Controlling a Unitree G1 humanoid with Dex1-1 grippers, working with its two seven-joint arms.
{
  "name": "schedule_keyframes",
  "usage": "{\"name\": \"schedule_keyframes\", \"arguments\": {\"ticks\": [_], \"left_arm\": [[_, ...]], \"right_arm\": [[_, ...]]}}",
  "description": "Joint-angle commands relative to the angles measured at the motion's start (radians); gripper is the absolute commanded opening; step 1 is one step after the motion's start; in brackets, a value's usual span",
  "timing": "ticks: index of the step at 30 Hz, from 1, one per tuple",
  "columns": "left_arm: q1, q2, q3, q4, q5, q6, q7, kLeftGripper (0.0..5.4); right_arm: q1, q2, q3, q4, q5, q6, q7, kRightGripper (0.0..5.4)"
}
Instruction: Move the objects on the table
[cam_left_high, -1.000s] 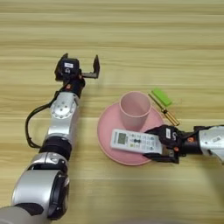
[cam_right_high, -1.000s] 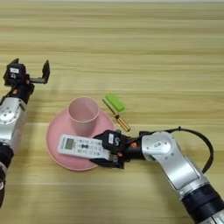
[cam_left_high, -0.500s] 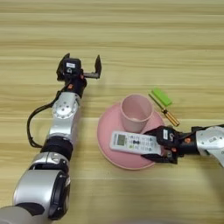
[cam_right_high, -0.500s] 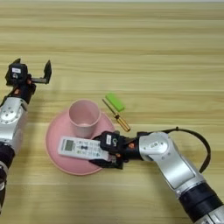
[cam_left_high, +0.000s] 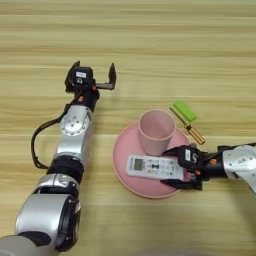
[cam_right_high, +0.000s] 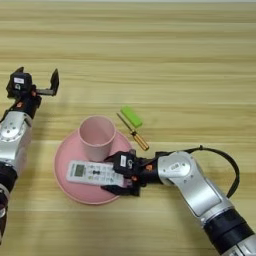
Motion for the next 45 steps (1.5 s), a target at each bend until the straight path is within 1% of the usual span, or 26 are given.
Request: {"name": "schedule_keyframes", "arguments": {"ticks": [1,7,8,12,13,25,32,41,45], "left_arm": [[-0.014,-0.003,-0.003,0.004,0.009,-0.009,0.002,5.4],[-0.014,-0.003,-0.004,0.004,0.01,-0.009,0.003,5.4],[-0.014,-0.003,-0.004,0.004,0.01,-0.009,0.003,5.4],[-0.014,-0.003,-0.004,0.005,0.011,-0.01,0.003,5.4],[-0.014,-0.003,-0.004,0.005,0.011,-0.01,0.003,5.4],[-0.015,-0.004,-0.004,0.006,0.013,-0.01,0.005,5.4],[-0.017,-0.004,-0.003,0.009,0.013,-0.011,0.005,5.4],[-0.021,-0.004,-0.003,0.019,0.015,-0.013,0.007,5.4],[-0.023,-0.004,-0.002,0.023,0.015,-0.014,0.008,5.4]], "right_arm": [[-0.004,-0.007,-0.01,-0.014,0.0,0.007,-0.005,4.16],[0.001,-0.014,-0.019,-0.037,0.016,0.009,0.003,4.7],[0.001,-0.016,-0.021,-0.039,0.017,0.009,0.004,4.9],[0.003,-0.023,-0.032,-0.052,0.026,0.011,0.0,5.35],[0.004,-0.025,-0.033,-0.054,0.026,0.011,0.0,5.38],[0.038,-0.055,-0.072,-0.071,0.037,0.007,-0.001,5.38],[0.057,-0.084,-0.122,-0.095,0.06,0.006,-0.002,5.38],[0.038,-0.097,-0.215,-0.103,0.111,0.006,-0.016,5.38],[0.01,-0.094,-0.256,-0.084,0.116,0.016,-0.048,5.38]]}}
